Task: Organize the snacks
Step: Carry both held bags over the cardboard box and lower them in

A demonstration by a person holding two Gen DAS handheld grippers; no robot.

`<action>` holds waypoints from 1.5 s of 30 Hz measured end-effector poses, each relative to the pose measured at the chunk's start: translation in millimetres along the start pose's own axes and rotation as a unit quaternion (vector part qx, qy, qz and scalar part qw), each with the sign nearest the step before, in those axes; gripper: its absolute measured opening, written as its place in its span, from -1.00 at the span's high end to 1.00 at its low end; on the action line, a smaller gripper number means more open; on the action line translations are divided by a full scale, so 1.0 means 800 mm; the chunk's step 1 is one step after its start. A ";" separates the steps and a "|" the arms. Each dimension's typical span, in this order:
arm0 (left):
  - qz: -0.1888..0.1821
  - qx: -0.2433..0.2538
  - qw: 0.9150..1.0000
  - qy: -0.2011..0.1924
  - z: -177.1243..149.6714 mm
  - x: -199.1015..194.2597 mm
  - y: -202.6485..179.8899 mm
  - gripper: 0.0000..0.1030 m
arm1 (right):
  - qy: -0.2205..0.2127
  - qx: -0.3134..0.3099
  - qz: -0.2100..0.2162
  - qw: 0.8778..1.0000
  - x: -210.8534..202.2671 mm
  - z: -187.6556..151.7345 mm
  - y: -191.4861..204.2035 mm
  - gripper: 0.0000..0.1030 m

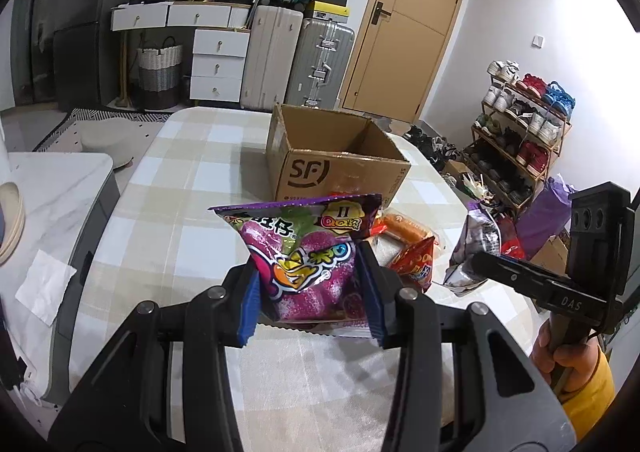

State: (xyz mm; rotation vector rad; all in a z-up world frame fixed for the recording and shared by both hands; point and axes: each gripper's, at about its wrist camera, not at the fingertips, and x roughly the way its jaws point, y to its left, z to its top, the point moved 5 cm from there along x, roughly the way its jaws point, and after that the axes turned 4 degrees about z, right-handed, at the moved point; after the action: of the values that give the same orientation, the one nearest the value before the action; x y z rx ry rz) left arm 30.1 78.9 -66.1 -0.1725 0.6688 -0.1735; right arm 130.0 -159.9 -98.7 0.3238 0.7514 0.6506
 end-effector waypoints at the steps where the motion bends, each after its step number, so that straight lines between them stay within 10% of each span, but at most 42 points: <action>1: 0.001 0.003 1.000 -0.001 0.003 -0.001 -0.003 0.23 | -0.001 0.000 0.000 1.000 0.000 0.002 -0.001 0.16; 24: -0.015 0.053 0.998 -0.006 0.139 0.111 -0.068 0.23 | -0.026 -0.035 0.001 0.999 0.045 0.135 -0.009 0.16; 45: 0.003 0.011 0.998 0.058 0.287 0.330 -0.064 0.23 | 0.023 0.034 -0.032 0.999 0.141 0.259 -0.093 0.16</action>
State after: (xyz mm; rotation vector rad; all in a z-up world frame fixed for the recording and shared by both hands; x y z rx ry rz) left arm 372.6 -4.1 -36.0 -0.1392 0.7835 -0.1856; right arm 372.9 -152.4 -50.5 0.3471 0.8265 0.5752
